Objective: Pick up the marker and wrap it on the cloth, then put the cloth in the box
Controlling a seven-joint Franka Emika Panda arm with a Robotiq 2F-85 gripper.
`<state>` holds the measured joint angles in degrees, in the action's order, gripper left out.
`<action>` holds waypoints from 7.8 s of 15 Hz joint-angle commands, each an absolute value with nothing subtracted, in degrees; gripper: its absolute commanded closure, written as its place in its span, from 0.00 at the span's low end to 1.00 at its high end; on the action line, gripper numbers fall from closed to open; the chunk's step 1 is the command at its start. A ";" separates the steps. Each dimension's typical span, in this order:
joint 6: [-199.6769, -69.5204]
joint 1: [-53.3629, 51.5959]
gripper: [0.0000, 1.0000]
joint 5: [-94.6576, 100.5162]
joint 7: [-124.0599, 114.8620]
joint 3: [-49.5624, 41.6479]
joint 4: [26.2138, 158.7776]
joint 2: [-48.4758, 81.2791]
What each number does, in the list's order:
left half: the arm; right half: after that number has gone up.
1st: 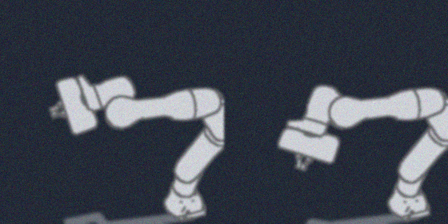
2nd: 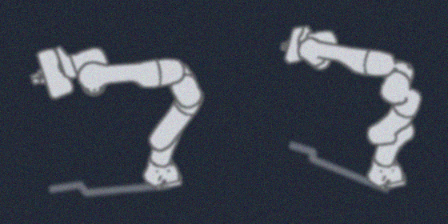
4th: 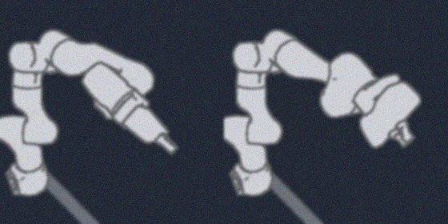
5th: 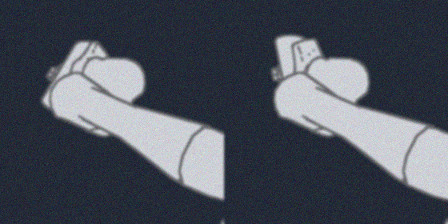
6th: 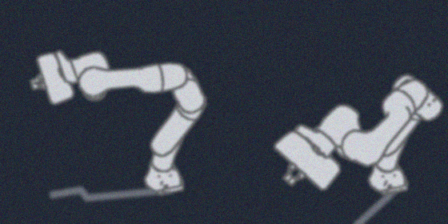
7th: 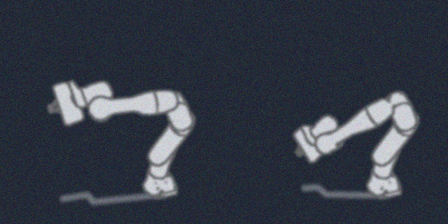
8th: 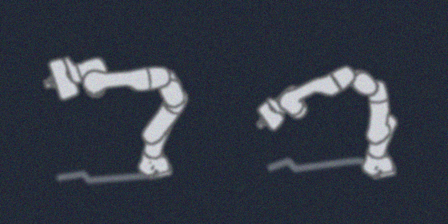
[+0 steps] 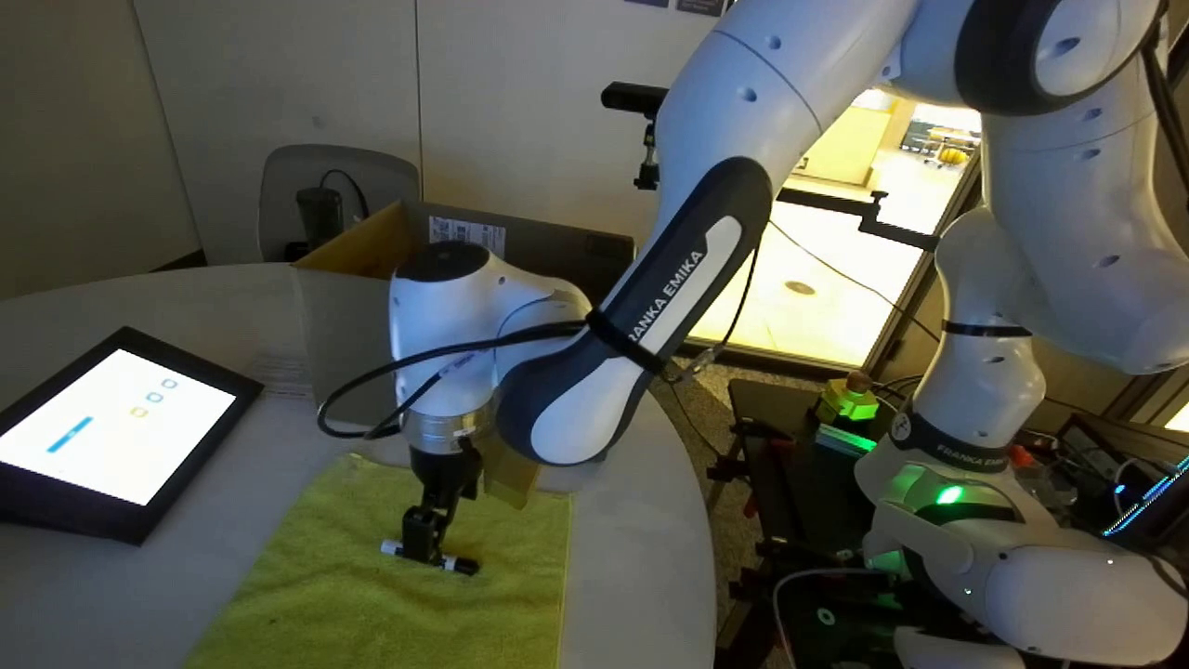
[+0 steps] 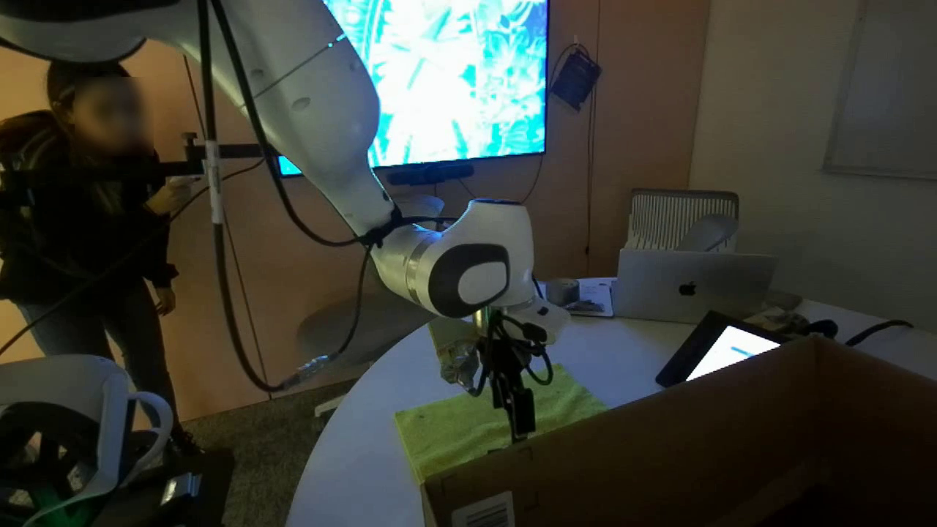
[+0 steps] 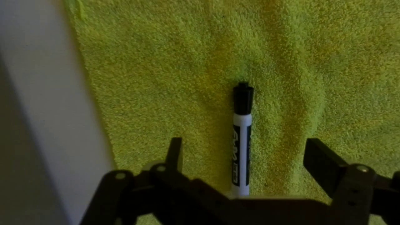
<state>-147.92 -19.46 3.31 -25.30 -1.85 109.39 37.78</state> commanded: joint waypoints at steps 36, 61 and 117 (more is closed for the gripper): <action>-162.33 1.04 0.96 -19.76 -15.17 11.48 127.26 36.93; -158.23 10.28 0.99 -34.03 16.93 33.89 127.69 35.52; -133.28 -6.38 0.00 4.65 35.27 14.95 90.95 47.75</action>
